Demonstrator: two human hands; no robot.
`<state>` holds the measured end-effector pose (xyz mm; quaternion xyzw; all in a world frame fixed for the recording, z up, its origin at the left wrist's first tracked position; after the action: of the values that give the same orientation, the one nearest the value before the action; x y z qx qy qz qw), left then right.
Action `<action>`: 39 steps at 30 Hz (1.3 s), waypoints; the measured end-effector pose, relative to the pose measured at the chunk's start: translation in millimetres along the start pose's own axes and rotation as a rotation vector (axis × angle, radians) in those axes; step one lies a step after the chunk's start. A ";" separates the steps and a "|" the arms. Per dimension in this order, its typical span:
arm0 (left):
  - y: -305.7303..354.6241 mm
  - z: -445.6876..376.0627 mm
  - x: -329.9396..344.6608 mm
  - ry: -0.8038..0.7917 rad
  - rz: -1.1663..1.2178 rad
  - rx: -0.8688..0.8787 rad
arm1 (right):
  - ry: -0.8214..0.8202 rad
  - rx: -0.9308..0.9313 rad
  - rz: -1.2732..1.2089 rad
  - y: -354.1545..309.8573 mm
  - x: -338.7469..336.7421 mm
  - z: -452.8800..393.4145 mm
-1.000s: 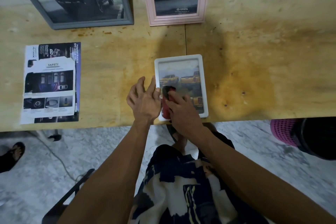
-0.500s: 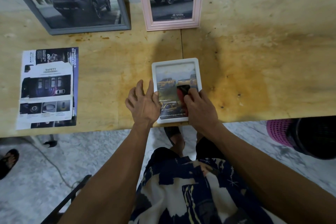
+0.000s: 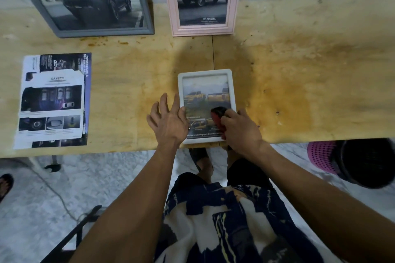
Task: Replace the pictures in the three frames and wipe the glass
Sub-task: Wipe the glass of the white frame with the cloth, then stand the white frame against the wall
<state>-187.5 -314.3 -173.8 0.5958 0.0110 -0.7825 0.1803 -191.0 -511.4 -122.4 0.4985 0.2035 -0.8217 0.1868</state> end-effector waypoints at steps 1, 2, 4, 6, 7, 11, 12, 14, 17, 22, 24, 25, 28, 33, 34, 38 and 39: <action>0.8 0.3 -0.3 -0.006 0.002 -0.002 | -0.039 -0.013 -0.009 1.6 0.2 2.2; 1.3 0.7 -0.2 -0.011 0.004 -0.006 | -0.074 -0.013 -0.003 2.7 -1.7 3.2; 1.9 1.7 -2.1 -0.019 0.009 -0.018 | -0.133 0.055 -0.065 7.2 -10.6 3.8; 2.3 1.2 -5.1 -0.036 0.015 -0.025 | -0.158 0.158 -0.202 14.2 -27.3 4.2; 2.2 0.4 -6.9 -0.055 0.020 -0.026 | -0.147 0.190 -0.244 19.6 -34.9 5.2; 1.6 -0.3 -13.6 -0.095 0.020 -0.014 | 0.128 0.475 -0.546 61.3 -43.1 14.7; 1.5 -0.7 -15.0 -0.100 0.020 -0.008 | 0.261 0.543 -0.626 72.3 -40.5 17.2; 1.3 -1.5 -18.0 -0.113 0.017 0.002 | 0.435 0.602 -0.692 87.8 -30.2 18.8; 1.7 -2.2 -21.2 -0.127 0.001 0.010 | 0.442 0.607 -0.743 95.8 -7.2 18.2; 2.9 -4.0 -23.5 -0.149 -0.022 0.001 | 0.197 0.617 -0.524 84.3 14.1 23.9; 3.5 -3.6 -24.5 -0.153 -0.029 -0.002 | 0.129 0.666 -0.484 80.1 7.6 22.2; 4.2 -3.4 -25.1 -0.152 -0.027 0.001 | 0.129 0.682 -0.462 77.4 2.7 21.4; 5.4 -4.5 -26.9 -0.159 -0.013 0.004 | 0.310 0.695 -0.430 67.3 -6.0 19.7; 4.4 -6.8 -30.7 -0.159 0.072 -0.003 | 0.499 0.572 -0.509 37.5 -19.3 9.4; 3.3 -6.8 -31.1 -0.163 0.101 -0.012 | 0.467 0.565 -0.620 31.1 -19.7 6.4; 3.8 -4.4 -36.4 -0.137 0.174 -0.057 | 0.355 0.697 -0.906 17.8 -13.3 -0.7; 4.7 -3.6 -38.2 -0.126 0.189 -0.071 | 0.335 0.730 -0.939 16.9 -11.5 -2.3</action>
<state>-174.2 -307.6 -138.2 0.5370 -0.0289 -0.7970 0.2748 -175.7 -523.3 -115.6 0.5098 0.1334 -0.7434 -0.4120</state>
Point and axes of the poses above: each hand's wrist, its own z-axis away from the middle knuckle, its own x-axis out of the palm, y = z × x, the point moved 2 cm from there along -z, towards the middle knuckle, and after that the axes turned 7 degrees about -z, right-handed, at the moved point
